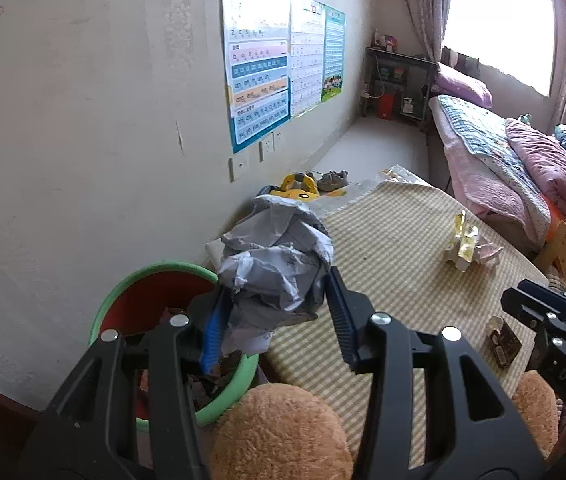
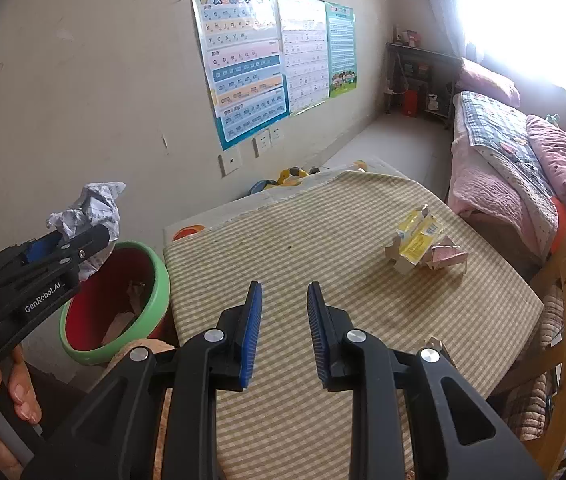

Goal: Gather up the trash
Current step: 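Carry the crumpled white paper over the red bin with the left gripper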

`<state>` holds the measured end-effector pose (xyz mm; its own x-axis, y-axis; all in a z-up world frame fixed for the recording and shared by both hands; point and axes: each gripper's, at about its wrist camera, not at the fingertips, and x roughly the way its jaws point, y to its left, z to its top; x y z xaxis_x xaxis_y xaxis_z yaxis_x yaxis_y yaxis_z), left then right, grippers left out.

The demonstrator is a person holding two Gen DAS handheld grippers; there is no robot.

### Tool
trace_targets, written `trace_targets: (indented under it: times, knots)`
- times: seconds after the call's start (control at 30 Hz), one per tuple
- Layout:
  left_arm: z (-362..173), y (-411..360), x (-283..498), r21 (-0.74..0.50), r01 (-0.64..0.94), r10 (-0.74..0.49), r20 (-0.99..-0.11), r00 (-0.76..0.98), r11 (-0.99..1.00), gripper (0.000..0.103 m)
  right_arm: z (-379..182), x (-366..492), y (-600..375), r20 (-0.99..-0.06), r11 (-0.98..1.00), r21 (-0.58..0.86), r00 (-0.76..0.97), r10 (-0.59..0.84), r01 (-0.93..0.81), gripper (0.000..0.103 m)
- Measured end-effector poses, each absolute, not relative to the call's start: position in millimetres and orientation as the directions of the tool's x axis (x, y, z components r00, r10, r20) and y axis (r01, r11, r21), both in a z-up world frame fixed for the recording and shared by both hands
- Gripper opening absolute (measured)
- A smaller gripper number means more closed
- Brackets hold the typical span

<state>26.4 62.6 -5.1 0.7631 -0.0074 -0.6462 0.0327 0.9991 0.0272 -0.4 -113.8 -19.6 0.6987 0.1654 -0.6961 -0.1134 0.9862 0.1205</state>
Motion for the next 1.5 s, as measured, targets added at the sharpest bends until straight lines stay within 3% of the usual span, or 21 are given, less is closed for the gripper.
trace_targets:
  times: [1.5]
  knots:
    - [-42,160,28,0.008,-0.183,0.137,-0.695,0.706,0.983,0.044,-17,24,-27,-0.704,0.959,0.055,0.670,0.236,-0.280,0.023]
